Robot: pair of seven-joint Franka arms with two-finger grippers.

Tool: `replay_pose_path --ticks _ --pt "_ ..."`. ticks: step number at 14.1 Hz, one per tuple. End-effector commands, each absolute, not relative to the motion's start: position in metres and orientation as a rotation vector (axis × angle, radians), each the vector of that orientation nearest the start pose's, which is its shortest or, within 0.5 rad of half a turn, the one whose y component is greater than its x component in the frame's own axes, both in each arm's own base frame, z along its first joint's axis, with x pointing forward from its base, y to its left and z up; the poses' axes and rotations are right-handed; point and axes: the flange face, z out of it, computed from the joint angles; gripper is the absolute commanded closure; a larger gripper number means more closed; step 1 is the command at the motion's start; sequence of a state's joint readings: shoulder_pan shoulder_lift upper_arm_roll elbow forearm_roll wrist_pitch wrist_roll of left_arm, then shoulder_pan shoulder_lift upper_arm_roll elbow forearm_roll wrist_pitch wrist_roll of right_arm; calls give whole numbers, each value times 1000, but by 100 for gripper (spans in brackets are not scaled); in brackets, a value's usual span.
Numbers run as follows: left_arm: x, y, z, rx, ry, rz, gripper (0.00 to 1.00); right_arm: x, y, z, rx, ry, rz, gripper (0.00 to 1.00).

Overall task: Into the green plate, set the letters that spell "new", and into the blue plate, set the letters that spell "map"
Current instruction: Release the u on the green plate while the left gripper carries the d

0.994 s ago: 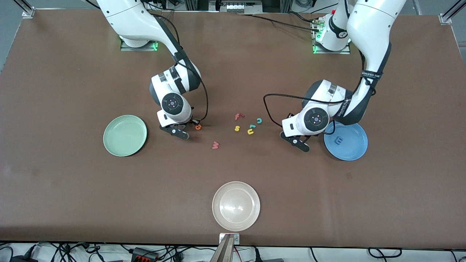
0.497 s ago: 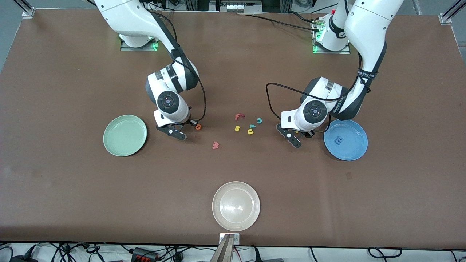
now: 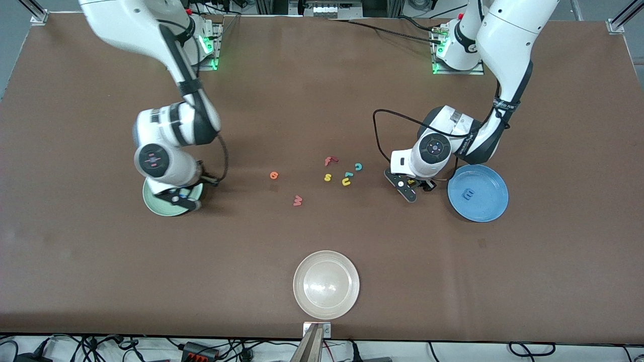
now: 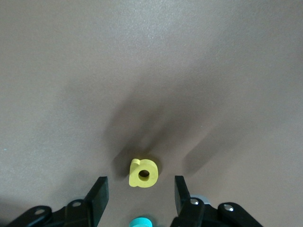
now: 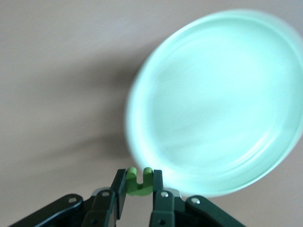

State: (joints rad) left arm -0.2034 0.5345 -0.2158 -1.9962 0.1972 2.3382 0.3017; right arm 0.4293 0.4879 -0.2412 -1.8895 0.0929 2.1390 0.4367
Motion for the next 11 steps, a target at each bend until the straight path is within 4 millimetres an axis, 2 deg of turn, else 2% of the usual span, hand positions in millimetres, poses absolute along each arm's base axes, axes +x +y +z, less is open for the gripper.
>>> replay_pose_path --ticks 1,3,4,5,6,8,9,10,11 --pt "536 -233 180 -2799 1319 253 41 598 82 228 -3196 383 360 87" --pt "535 -235 173 -2800 1328 250 44 599 73 218 -3198 378 372 81" --pt "536 -235 172 -2805 1327 227 44 600 72 212 -3200 382 362 66" --pt "535 -236 168 -2804 1332 231 44 600 71 206 -3197 401 365 23" --pt "536 -235 167 -2807 1330 226 45 601 68 207 -3195 414 363 0" --pt "536 -236 167 -2804 1333 228 53 608 72 221 -3192 406 330 0" --pt "536 -236 167 -2804 1333 226 64 616 84 234 -3192 359 294 0" --pt "537 -235 168 -2805 1331 224 73 619 103 243 -3190 319 277 0" --pt "538 -234 170 -2806 1326 224 81 618 136 250 -3191 232 256 0"
